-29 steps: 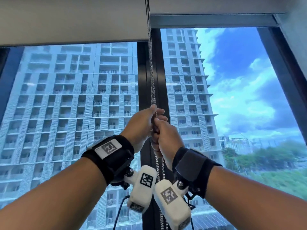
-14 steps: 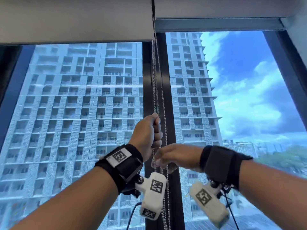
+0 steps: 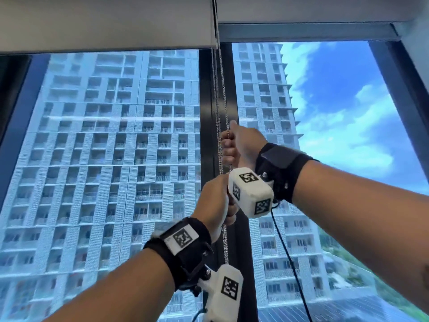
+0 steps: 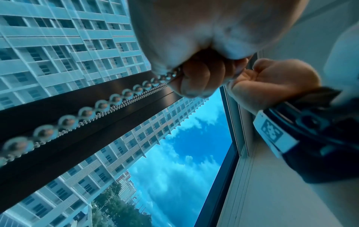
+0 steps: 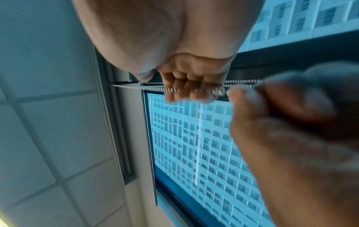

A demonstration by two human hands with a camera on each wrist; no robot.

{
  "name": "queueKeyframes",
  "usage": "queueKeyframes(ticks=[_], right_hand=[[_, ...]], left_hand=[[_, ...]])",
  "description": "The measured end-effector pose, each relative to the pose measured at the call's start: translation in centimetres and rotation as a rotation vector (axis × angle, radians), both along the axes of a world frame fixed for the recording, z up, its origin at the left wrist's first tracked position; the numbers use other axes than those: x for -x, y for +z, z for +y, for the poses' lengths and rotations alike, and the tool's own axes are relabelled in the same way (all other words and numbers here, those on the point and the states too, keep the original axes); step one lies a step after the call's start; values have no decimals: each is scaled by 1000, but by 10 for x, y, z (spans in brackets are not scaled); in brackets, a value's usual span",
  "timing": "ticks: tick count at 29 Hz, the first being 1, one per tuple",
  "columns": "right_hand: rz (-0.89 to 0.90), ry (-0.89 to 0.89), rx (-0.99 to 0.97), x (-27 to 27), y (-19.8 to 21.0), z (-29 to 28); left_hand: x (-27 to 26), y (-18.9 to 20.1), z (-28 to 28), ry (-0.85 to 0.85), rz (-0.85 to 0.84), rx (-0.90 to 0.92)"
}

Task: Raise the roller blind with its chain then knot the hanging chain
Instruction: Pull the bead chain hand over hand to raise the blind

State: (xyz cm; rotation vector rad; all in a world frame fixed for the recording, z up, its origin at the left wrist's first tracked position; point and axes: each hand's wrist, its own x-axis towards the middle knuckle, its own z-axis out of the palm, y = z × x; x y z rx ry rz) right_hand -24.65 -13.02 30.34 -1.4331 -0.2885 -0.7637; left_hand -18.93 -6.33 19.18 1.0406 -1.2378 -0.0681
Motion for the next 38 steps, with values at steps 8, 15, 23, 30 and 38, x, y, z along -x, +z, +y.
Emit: queueKeyframes(ticks=[8,15,23,30,38], right_hand=[[-136,-134,-34,-13,-24,15],[-120,-216,44,-5,-50,26],[-134,-199,75,3,-55,30],[-128,-187,27,9,-65,28],[-124,-183,25,4,-72,25]], left_hand=[[-33,18,19,84,-5,-48],[-30,50,38,58,-120,-31],[-9,69,38,66,-139,23],[-9,63,30,60,-152,35],[-14,56,27,8,-86,24]])
